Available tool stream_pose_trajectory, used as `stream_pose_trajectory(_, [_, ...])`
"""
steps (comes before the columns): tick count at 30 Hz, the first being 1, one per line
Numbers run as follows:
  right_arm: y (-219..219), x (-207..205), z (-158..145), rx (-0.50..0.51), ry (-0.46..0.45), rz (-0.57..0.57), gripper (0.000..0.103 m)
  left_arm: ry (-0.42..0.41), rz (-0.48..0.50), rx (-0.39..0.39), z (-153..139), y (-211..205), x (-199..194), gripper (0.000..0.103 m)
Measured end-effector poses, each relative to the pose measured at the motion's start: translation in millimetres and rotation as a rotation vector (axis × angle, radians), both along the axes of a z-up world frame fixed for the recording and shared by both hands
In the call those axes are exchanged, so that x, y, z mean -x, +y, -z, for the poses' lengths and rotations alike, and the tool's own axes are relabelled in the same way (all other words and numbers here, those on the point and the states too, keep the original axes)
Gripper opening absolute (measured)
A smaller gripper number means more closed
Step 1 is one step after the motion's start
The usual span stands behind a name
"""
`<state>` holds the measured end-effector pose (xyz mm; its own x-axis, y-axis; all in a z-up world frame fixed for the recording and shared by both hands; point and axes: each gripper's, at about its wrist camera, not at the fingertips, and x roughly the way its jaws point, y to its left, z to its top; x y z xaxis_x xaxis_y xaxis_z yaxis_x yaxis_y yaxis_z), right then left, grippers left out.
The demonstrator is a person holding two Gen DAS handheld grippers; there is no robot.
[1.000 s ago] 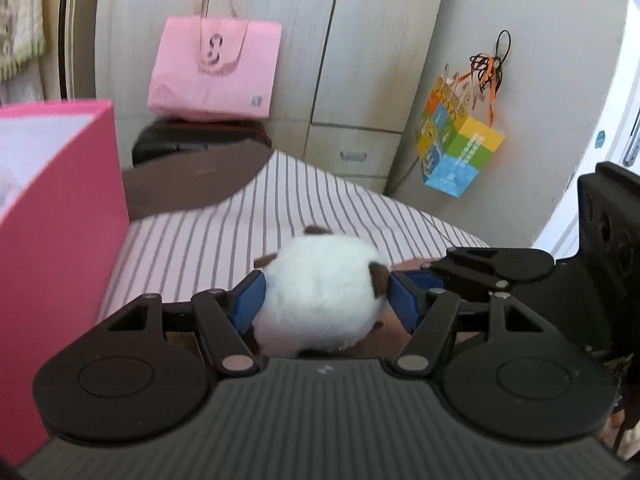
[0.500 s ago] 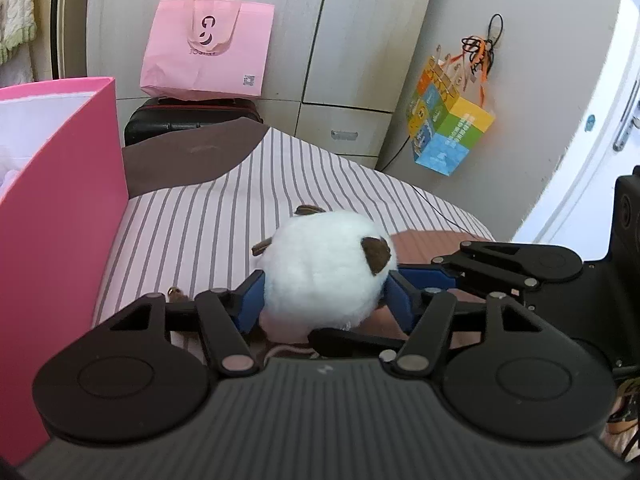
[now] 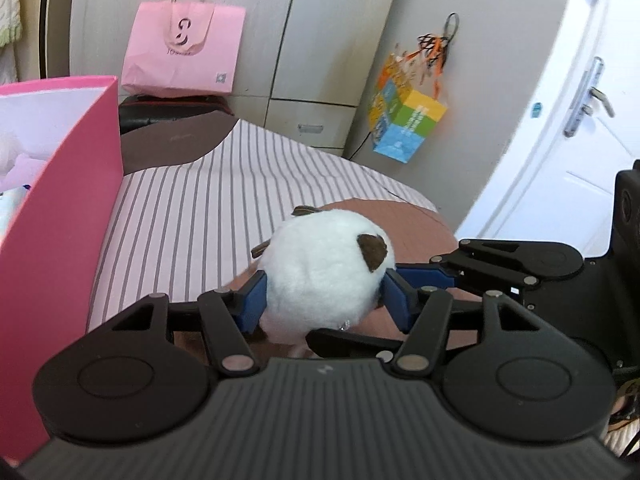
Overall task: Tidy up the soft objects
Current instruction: 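Lift the plush with the left tool and carry it over the pink box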
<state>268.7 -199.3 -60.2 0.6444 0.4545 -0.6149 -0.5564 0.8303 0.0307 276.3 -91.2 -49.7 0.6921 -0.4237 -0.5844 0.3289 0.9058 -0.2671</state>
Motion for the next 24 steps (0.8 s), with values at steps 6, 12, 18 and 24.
stream_pose_trajectory(6, [4, 45, -2, -0.006, -0.064, 0.051, 0.063, -0.043, 0.024, -0.022, -4, 0, 40, 0.060])
stream_pose_trajectory(12, [8, 87, 11, -0.109, -0.079, 0.138, 0.063, -0.060, 0.038, -0.076, -2, 1, 74, 0.060])
stream_pose_trajectory(18, [22, 108, 21, -0.171, -0.041, 0.169, 0.063, -0.032, 0.034, -0.112, 4, 15, 98, 0.060])
stream_pose_trajectory(24, [48, 125, 27, -0.135, -0.020, 0.143, 0.063, -0.004, 0.027, -0.093, 8, 41, 116, 0.059])
